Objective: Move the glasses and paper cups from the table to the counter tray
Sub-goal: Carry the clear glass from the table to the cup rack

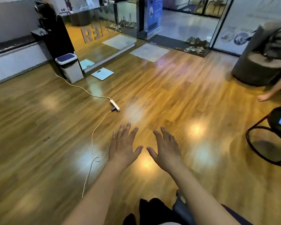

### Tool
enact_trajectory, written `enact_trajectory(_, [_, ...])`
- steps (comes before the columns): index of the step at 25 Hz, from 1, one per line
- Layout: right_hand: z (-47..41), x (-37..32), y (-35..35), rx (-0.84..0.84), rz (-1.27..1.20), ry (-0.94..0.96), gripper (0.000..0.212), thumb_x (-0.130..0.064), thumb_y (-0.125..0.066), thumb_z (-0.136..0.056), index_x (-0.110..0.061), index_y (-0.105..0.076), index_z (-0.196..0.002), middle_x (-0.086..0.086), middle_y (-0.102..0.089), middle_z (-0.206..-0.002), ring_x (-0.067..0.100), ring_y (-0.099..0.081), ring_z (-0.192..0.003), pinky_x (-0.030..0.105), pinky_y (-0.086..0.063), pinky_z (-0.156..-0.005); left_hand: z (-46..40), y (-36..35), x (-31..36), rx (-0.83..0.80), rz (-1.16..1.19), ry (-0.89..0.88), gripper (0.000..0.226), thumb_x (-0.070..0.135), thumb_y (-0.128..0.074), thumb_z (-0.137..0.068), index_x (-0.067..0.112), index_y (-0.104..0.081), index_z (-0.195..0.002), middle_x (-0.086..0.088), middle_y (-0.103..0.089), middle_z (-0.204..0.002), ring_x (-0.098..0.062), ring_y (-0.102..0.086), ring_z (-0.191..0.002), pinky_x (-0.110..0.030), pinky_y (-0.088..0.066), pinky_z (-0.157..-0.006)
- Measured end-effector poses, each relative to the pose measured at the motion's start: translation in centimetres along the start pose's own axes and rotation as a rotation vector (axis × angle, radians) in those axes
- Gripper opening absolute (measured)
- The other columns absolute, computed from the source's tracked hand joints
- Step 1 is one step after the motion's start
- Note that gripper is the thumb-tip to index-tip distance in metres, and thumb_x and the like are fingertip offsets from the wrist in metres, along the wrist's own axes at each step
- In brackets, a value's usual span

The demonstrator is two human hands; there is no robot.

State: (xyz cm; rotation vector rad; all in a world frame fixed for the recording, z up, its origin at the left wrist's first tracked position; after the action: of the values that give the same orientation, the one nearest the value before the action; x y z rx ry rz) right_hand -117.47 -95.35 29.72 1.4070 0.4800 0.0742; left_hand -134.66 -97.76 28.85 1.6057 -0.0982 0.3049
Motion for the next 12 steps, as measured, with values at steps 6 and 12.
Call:
enact_trajectory(6, [-6.1, 9.2, 1.3, 0.045, -0.025, -0.248, 0.075, -0.063, -0.044, -0.097, -0.027, -0.018, -0.158, 0.007, -0.006, -0.169, 0.034, -0.018, -0.152, 0.052, -0.026, -0.12, -10.8, -2.8, 6.6, -0.061, -0.041, -0.228, 0.077, 0.068, -0.044, -0.094, 0.038, -0.015, -0.16, 0.002, -0.005, -0.172, -0.023, 0.004, -0.158, -0.05, -0.007, -0.126])
enact_trajectory(12, [-13.6, 20.1, 4.6, 0.098, -0.062, -0.38, 0.075, -0.064, -0.043, -0.098, -0.028, -0.016, -0.158, 0.007, -0.005, -0.169, 0.035, -0.018, -0.152, 0.053, -0.024, -0.12, -23.0, -5.2, 17.2, -0.098, -0.067, -0.39, 0.077, 0.067, -0.045, -0.095, 0.038, -0.015, -0.16, 0.003, -0.004, -0.172, -0.022, 0.005, -0.158, -0.048, -0.004, -0.126])
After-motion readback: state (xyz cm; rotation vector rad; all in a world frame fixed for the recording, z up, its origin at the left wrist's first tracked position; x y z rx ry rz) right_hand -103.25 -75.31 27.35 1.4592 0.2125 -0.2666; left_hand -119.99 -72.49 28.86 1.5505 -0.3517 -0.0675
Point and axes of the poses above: each hand's wrist, its own z-axis away from the middle knuckle, its own y-axis out of the back of the hand, x = y × z, the point moved 8 cm from there along -z, towards the middle knuckle
